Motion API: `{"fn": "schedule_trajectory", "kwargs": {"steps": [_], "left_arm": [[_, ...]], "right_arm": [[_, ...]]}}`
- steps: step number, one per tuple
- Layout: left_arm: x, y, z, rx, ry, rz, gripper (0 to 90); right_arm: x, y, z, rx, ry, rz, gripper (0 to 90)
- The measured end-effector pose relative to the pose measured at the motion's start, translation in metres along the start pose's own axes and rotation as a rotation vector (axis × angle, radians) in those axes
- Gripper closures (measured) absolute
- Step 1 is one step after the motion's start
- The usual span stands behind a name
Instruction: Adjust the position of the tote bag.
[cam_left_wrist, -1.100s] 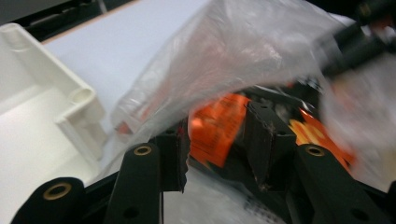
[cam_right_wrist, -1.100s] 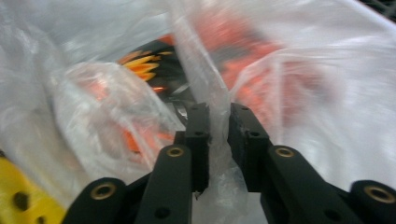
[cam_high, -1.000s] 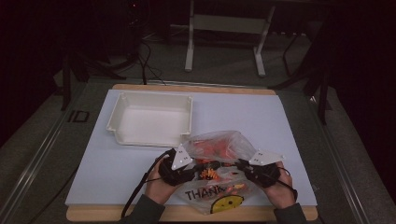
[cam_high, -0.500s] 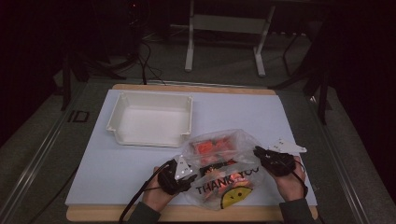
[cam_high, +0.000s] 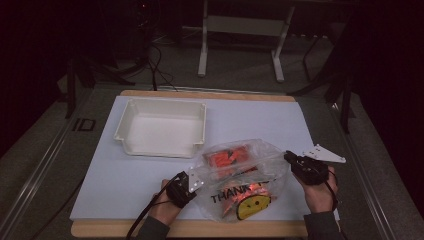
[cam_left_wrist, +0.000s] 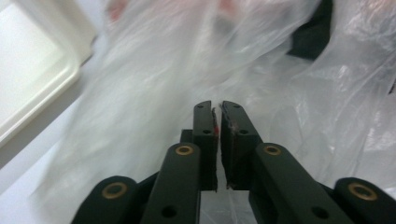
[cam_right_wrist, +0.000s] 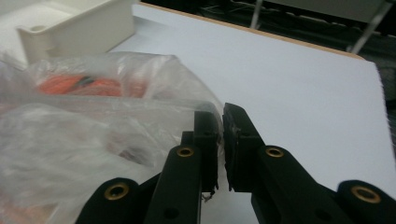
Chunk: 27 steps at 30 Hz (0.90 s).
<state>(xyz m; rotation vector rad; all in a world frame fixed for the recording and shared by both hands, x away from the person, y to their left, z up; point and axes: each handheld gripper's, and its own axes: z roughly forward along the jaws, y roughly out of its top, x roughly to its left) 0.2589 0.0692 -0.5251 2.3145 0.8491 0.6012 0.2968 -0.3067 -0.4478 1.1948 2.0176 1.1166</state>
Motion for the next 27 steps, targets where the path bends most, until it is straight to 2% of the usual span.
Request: {"fn": "schedule_trajectory", "kwargs": {"steps": [3, 5, 7, 10, 12, 15, 21, 23, 25, 27], "left_arm": [[0.006, 0.001, 0.001, 0.017, 0.047, -0.022, 86.4], [0.009, 0.001, 0.0, 0.001, 0.022, -0.067, 82.7], [0.007, 0.002, -0.005, -0.043, -0.017, -0.054, 75.2], [0.003, 0.005, -0.011, -0.068, -0.039, -0.03, 70.2], [0.001, 0.009, -0.016, -0.092, -0.054, -0.02, 67.9], [-0.001, 0.015, -0.021, -0.113, -0.065, -0.015, 67.7], [-0.003, 0.024, -0.022, -0.128, -0.073, -0.017, 67.4], [-0.005, 0.026, -0.021, -0.129, -0.077, -0.012, 67.4], [-0.007, 0.029, -0.021, -0.128, -0.084, -0.005, 67.3], [-0.01, 0.031, -0.02, -0.132, -0.093, 0.001, 67.1]], "right_arm": [[-0.001, -0.002, 0.001, 0.005, 0.001, 0.001, 84.8], [0.001, -0.003, 0.002, 0.012, 0.009, 0.003, 84.7], [0.005, -0.003, 0.004, 0.025, 0.041, -0.015, 81.4], [0.009, 0.0, 0.001, 0.006, 0.079, -0.04, 71.0], [0.012, 0.004, -0.003, -0.017, 0.088, -0.051, 65.2], [0.015, 0.01, -0.01, -0.044, 0.112, -0.064, 59.0], [0.026, 0.02, -0.017, -0.066, 0.159, -0.087, 52.8], [0.032, 0.022, -0.018, -0.061, 0.187, -0.087, 51.5], [0.038, 0.022, -0.018, -0.05, 0.235, -0.09, 50.5], [0.047, 0.021, -0.015, -0.024, 0.263, -0.12, 49.3]]}}
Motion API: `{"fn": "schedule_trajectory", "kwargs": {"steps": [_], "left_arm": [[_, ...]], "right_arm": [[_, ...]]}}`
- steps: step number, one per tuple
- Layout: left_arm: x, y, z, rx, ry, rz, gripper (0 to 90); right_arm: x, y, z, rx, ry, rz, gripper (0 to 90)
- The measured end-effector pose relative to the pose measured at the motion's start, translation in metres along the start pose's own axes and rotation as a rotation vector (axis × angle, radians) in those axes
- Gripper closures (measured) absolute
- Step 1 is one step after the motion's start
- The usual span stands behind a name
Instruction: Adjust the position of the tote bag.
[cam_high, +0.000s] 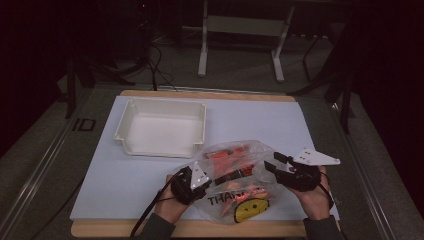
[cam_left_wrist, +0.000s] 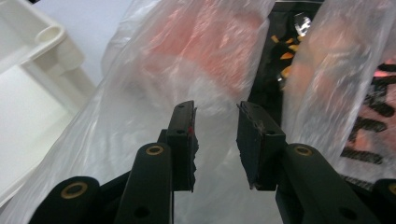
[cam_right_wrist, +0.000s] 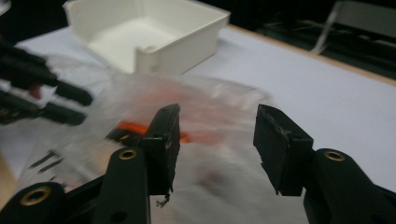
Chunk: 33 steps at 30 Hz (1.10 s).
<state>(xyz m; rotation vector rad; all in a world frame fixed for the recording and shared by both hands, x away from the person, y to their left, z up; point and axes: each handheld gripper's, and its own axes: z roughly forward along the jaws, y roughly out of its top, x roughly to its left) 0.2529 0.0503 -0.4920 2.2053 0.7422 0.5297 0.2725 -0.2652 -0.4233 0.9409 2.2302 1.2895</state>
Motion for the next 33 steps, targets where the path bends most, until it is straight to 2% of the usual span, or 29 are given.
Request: {"fn": "schedule_trajectory", "kwargs": {"steps": [4, 8, 9, 11, 12, 14, 18, 23, 26, 27, 28, 31, 33], "left_arm": [[-0.005, 0.002, 0.003, -0.001, -0.017, 0.011, 66.5], [-0.009, 0.002, 0.005, 0.003, -0.038, 0.02, 66.4], [-0.011, 0.002, 0.005, 0.008, -0.042, 0.027, 66.5], [-0.014, 0.001, 0.008, 0.024, -0.042, 0.046, 67.2], [-0.015, 0.0, 0.009, 0.03, -0.042, 0.052, 67.7], [-0.016, -0.001, 0.013, 0.054, -0.033, 0.076, 68.1], [-0.013, -0.006, 0.02, 0.08, -0.026, 0.064, 68.1], [-0.009, -0.011, 0.023, 0.105, -0.011, 0.054, 68.1], [-0.006, -0.012, 0.025, 0.118, 0.003, 0.046, 68.1], [-0.006, -0.012, 0.025, 0.118, 0.003, 0.046, 68.1], [-0.004, -0.014, 0.028, 0.125, 0.004, 0.034, 68.2], [-0.003, -0.015, 0.03, 0.133, 0.004, 0.029, 68.3], [-0.003, -0.015, 0.03, 0.133, 0.004, 0.029, 68.3]], "right_arm": [[0.01, -0.005, 0.01, 0.043, 0.061, -0.037, 46.8], [0.014, -0.013, 0.021, 0.109, 0.072, -0.083, 46.8], [0.013, -0.015, 0.024, 0.132, 0.055, -0.094, 49.8], [0.011, -0.018, 0.027, 0.166, -0.026, -0.129, 59.9], [0.008, -0.02, 0.028, 0.186, -0.069, -0.128, 66.2], [0.002, -0.023, 0.028, 0.191, -0.118, -0.12, 72.9], [-0.014, -0.028, 0.019, 0.193, -0.211, -0.084, 79.4], [-0.039, -0.037, 0.001, 0.178, -0.3, 0.004, 81.0], [-0.054, -0.043, -0.009, 0.162, -0.343, 0.076, 81.1], [-0.054, -0.043, -0.009, 0.162, -0.343, 0.076, 81.1], [-0.063, -0.048, -0.017, 0.137, -0.362, 0.134, 79.1], [-0.067, -0.05, -0.021, 0.115, -0.368, 0.177, 78.0], [-0.068, -0.051, -0.021, 0.113, -0.379, 0.181, 78.0]]}}
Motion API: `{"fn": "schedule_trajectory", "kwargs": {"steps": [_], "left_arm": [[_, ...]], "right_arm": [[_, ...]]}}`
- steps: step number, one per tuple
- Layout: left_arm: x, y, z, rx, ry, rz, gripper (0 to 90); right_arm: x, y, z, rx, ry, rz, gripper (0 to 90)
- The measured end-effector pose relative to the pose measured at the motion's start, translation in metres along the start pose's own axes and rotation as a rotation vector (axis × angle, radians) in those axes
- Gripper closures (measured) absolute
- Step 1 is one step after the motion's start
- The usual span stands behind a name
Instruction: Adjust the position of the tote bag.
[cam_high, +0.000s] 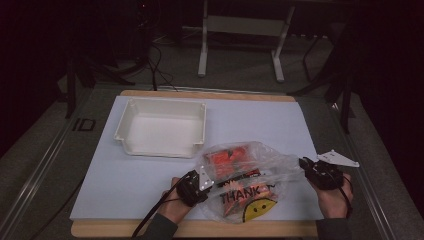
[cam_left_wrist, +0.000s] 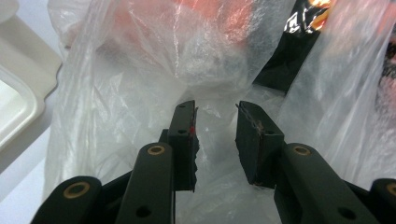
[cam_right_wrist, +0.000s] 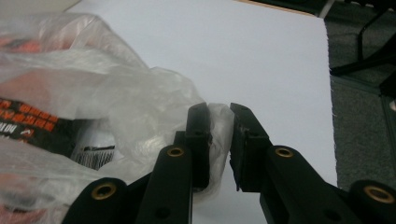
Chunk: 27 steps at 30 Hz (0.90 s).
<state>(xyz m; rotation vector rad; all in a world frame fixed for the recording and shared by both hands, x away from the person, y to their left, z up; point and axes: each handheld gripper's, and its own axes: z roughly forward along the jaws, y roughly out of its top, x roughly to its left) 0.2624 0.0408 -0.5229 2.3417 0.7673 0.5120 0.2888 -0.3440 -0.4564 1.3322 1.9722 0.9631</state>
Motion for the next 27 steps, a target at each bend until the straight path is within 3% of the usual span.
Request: {"fn": "schedule_trajectory", "kwargs": {"steps": [5, 6, 7, 14, 19, 27], "left_arm": [[0.0, 0.0, -0.004, -0.015, -0.004, 0.001, 65.8], [0.0, 0.0, -0.004, -0.015, -0.004, 0.001, 65.8], [0.001, 0.0, -0.006, -0.02, -0.003, -0.001, 65.1], [0.001, 0.001, -0.007, -0.03, -0.008, -0.007, 64.7], [0.002, 0.001, -0.007, -0.033, -0.005, -0.009, 64.6], [0.001, 0.003, -0.01, -0.045, -0.008, -0.012, 64.3]], "right_arm": [[0.001, 0.002, -0.002, -0.016, 0.059, 0.007, 71.7], [0.001, 0.003, -0.003, -0.026, 0.076, 0.017, 71.7], [0.001, 0.005, -0.006, -0.047, 0.119, 0.03, 66.0], [0.005, 0.012, -0.015, -0.088, 0.185, 0.013, 56.5], [0.006, 0.018, -0.024, -0.136, 0.203, -0.007, 54.4], [0.019, 0.023, -0.031, -0.162, 0.262, -0.054, 57.4]]}}
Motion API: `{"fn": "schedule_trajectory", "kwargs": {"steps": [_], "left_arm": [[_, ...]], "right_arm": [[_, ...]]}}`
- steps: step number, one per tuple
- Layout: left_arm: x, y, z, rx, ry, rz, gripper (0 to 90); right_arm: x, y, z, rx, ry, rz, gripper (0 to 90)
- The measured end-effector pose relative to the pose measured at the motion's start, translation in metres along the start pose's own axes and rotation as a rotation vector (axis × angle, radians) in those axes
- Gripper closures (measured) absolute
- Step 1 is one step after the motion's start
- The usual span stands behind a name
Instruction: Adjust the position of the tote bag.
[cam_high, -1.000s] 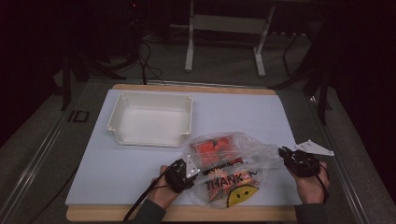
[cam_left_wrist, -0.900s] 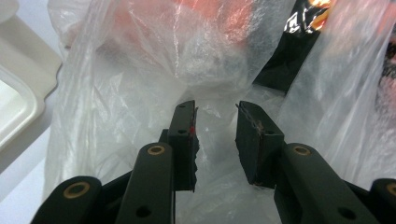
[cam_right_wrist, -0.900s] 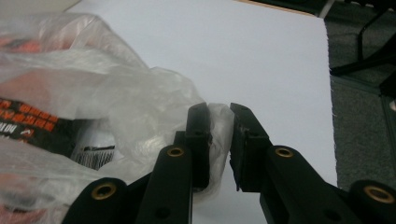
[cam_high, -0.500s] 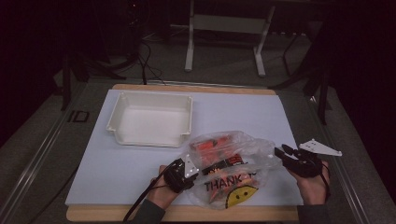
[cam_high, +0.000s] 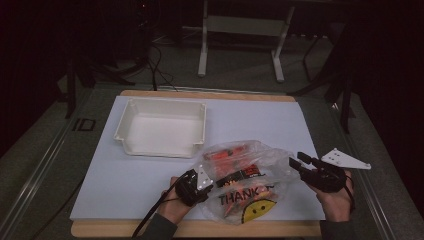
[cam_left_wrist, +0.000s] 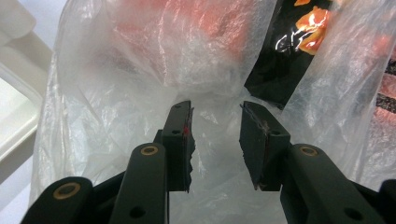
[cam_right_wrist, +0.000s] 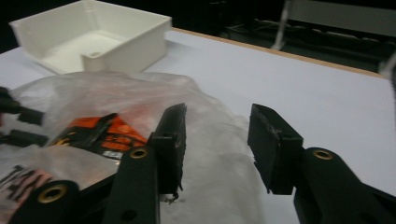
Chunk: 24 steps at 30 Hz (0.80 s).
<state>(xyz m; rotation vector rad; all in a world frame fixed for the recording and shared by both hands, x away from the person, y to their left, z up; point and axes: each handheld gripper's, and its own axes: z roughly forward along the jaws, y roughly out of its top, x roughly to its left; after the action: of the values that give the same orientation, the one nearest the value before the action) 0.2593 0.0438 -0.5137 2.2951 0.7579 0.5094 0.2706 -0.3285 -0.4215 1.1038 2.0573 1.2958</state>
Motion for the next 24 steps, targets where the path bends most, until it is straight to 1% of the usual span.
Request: {"fn": "schedule_trajectory", "kwargs": {"steps": [4, 12, 15, 17, 19, 24], "left_arm": [[0.0, 0.002, -0.001, -0.007, -0.003, 0.002, 64.2], [-0.001, 0.003, -0.004, -0.017, -0.007, 0.002, 64.1], [-0.002, 0.004, -0.004, -0.024, -0.009, 0.0, 64.1], [-0.002, 0.004, -0.005, -0.029, -0.01, 0.0, 64.1], [-0.002, 0.005, -0.006, -0.03, -0.01, 0.0, 64.1], [-0.001, 0.005, -0.005, -0.027, -0.009, 0.002, 64.0]], "right_arm": [[0.01, 0.001, 0.007, 0.021, 0.033, -0.035, 59.6], [0.025, -0.003, 0.027, 0.077, 0.087, -0.061, 63.6], [0.028, -0.006, 0.036, 0.111, 0.106, -0.065, 65.2], [0.031, -0.01, 0.042, 0.148, 0.115, -0.084, 66.1], [0.032, -0.013, 0.047, 0.175, 0.124, -0.091, 66.6], [0.031, -0.02, 0.055, 0.207, 0.133, -0.084, 67.4]]}}
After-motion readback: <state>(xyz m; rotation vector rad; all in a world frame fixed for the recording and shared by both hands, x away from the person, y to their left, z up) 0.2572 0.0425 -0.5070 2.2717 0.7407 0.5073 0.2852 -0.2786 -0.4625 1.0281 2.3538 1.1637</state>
